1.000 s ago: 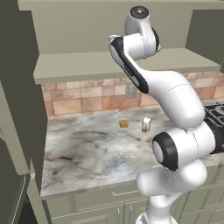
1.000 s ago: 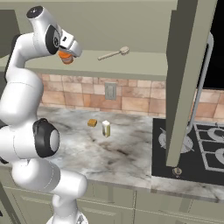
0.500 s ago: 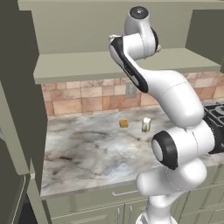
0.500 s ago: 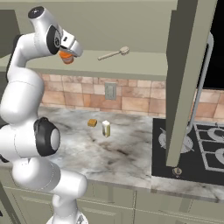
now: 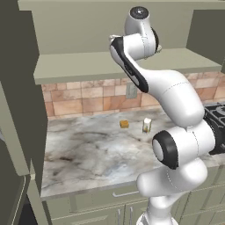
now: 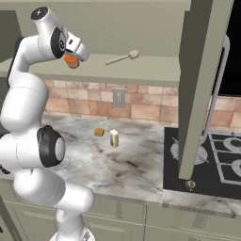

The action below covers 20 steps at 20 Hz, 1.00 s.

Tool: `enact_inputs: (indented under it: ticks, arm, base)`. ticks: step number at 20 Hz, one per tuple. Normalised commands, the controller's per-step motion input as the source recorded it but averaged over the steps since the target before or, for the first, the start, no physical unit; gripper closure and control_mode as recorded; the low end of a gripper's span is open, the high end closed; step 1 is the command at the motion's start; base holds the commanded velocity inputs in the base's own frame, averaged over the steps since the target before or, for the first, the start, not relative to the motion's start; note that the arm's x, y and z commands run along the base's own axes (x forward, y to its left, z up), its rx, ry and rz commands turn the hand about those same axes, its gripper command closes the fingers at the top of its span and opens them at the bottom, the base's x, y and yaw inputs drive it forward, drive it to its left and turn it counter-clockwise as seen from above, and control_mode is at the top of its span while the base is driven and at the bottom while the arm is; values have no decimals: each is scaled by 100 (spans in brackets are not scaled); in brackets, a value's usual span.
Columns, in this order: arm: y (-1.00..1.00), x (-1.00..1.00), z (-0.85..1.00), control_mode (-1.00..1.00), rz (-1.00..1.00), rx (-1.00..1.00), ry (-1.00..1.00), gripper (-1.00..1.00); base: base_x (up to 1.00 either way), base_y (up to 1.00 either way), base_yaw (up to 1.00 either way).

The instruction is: Pick the jam and jam from the counter and place them in the cabinets closest to them.

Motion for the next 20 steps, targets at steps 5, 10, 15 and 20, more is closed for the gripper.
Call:
enact_inputs:
  ticks: [5,10,15,20]
  arm:
    - [0,0,0,-100,0,0,0,-100]
    - [0,2,0,-100,0,0,0,-100]
    - [0,1,0,-100,0,0,0,-100]
    - [0,-18,12,-100,1,0,-6,-100]
  base:
    - [0,0,0]
    - [0,0,0]
    - [0,0,0]
    - [0,0,0]
